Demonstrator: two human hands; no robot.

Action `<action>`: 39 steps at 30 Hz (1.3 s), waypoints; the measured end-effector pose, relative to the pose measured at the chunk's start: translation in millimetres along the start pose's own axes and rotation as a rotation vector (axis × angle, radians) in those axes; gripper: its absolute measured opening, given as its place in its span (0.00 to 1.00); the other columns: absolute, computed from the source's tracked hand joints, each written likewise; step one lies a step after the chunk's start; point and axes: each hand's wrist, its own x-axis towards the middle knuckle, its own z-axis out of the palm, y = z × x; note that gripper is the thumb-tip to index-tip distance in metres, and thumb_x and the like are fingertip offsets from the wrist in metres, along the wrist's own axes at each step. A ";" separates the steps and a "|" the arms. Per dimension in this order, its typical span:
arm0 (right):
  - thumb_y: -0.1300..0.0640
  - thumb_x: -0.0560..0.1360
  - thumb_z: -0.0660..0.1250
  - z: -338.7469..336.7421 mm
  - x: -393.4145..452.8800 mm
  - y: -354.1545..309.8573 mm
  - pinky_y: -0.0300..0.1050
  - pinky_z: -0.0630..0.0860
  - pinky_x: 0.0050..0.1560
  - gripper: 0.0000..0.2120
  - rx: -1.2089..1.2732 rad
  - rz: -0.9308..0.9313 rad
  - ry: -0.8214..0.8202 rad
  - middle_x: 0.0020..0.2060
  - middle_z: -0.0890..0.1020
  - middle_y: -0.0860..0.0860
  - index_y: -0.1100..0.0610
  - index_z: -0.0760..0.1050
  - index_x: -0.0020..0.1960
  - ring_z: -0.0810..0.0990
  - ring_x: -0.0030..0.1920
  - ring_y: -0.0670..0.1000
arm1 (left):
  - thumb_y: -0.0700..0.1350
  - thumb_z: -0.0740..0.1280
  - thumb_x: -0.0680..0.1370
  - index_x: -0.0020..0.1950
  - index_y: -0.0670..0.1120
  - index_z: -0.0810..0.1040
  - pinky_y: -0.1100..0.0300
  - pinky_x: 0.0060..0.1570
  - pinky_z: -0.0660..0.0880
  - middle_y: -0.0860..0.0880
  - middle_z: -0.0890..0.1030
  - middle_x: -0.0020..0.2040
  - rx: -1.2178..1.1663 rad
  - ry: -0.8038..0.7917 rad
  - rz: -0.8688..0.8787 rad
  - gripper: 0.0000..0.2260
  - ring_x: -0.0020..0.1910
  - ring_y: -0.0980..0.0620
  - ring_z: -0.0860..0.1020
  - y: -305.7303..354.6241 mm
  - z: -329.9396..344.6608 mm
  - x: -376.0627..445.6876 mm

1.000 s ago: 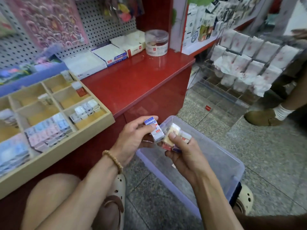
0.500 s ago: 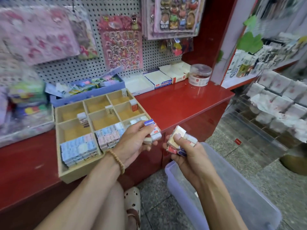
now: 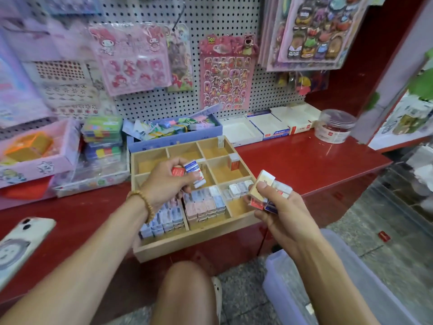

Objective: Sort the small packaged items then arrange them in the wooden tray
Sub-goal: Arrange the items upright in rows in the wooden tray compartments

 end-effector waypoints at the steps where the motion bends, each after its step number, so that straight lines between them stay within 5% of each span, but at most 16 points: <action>1: 0.61 0.75 0.69 3.7 3.4 1.3 0.37 0.77 0.28 0.07 -0.001 0.005 -0.009 0.41 0.86 0.57 0.61 0.79 0.53 0.86 0.39 0.52 | 0.40 0.73 0.74 0.48 0.44 0.76 0.61 0.24 0.71 0.44 0.80 0.32 0.067 0.029 0.015 0.07 0.27 0.51 0.76 -3.3 -11.4 4.9; 6: 0.61 0.76 0.69 19.6 16.1 8.6 0.37 0.76 0.28 0.10 -0.020 0.029 -0.038 0.41 0.84 0.57 0.63 0.79 0.55 0.86 0.40 0.52 | 0.37 0.73 0.73 0.44 0.48 0.73 0.54 0.38 0.82 0.43 0.83 0.39 0.301 0.162 -0.010 0.10 0.34 0.49 0.83 -29.7 -54.0 26.9; 9: 0.60 0.76 0.69 27.0 20.9 11.9 0.36 0.76 0.28 0.11 -0.032 0.045 -0.054 0.42 0.85 0.57 0.64 0.78 0.57 0.86 0.42 0.53 | 0.35 0.74 0.72 0.43 0.48 0.71 0.57 0.36 0.82 0.44 0.82 0.44 0.357 0.200 -0.027 0.13 0.35 0.49 0.84 -44.5 -59.8 39.7; 12: 0.60 0.76 0.69 31.7 24.8 13.6 0.36 0.76 0.28 0.11 -0.031 0.050 -0.065 0.41 0.85 0.57 0.64 0.78 0.56 0.86 0.42 0.54 | 0.37 0.76 0.71 0.51 0.49 0.70 0.54 0.36 0.82 0.45 0.81 0.47 0.416 0.207 -0.028 0.18 0.39 0.46 0.84 -53.2 -57.0 50.1; 16: 0.60 0.76 0.69 32.6 28.5 15.3 0.36 0.76 0.29 0.10 -0.038 0.051 -0.077 0.41 0.84 0.57 0.63 0.78 0.55 0.86 0.42 0.53 | 0.43 0.79 0.68 0.65 0.51 0.68 0.52 0.54 0.77 0.45 0.79 0.56 0.563 0.228 -0.009 0.30 0.50 0.45 0.79 -60.9 -55.0 60.2; 23: 0.55 0.68 0.72 37.7 29.5 16.4 0.37 0.77 0.29 0.19 -0.048 0.041 -0.090 0.39 0.85 0.56 0.64 0.78 0.55 0.86 0.41 0.53 | 0.48 0.80 0.67 0.61 0.48 0.71 0.51 0.53 0.75 0.44 0.79 0.56 0.617 0.268 -0.004 0.28 0.56 0.42 0.76 -63.8 -46.6 65.1; 28: 0.58 0.73 0.71 37.4 28.8 18.6 0.38 0.79 0.32 0.12 -0.049 0.057 -0.093 0.42 0.86 0.57 0.62 0.79 0.54 0.86 0.45 0.56 | 0.50 0.80 0.67 0.64 0.48 0.71 0.56 0.50 0.72 0.49 0.76 0.53 0.613 0.316 0.034 0.30 0.54 0.46 0.75 -57.3 -49.0 56.0; 32: 0.55 0.69 0.72 39.5 25.9 18.5 0.38 0.79 0.32 0.18 -0.011 0.061 -0.092 0.44 0.85 0.58 0.63 0.79 0.56 0.86 0.45 0.56 | 0.52 0.78 0.69 0.61 0.50 0.73 0.58 0.49 0.73 0.53 0.75 0.53 0.417 0.332 0.020 0.24 0.49 0.51 0.75 -49.1 -54.5 46.7; 34: 0.55 0.70 0.72 39.8 24.4 18.6 0.38 0.80 0.32 0.19 0.017 0.063 -0.089 0.46 0.85 0.59 0.64 0.78 0.57 0.86 0.46 0.56 | 0.51 0.75 0.72 0.58 0.51 0.73 0.61 0.34 0.75 0.51 0.77 0.47 0.146 0.278 -0.061 0.19 0.37 0.52 0.77 -39.4 -52.9 41.0; 36: 0.56 0.71 0.72 38.8 22.2 18.4 0.39 0.80 0.33 0.19 0.042 0.066 -0.091 0.47 0.84 0.60 0.64 0.78 0.59 0.86 0.46 0.56 | 0.45 0.71 0.76 0.55 0.47 0.73 0.66 0.20 0.63 0.48 0.74 0.39 -0.223 0.181 -0.174 0.11 0.27 0.54 0.70 -29.9 -49.9 35.8; 39: 0.55 0.69 0.72 35.7 18.6 15.5 0.38 0.80 0.33 0.21 0.052 0.059 -0.091 0.48 0.84 0.60 0.65 0.78 0.59 0.86 0.46 0.56 | 0.37 0.63 0.78 0.50 0.43 0.69 0.67 0.19 0.61 0.45 0.71 0.37 -0.625 -0.010 -0.264 0.04 0.27 0.54 0.70 -18.2 -44.5 28.3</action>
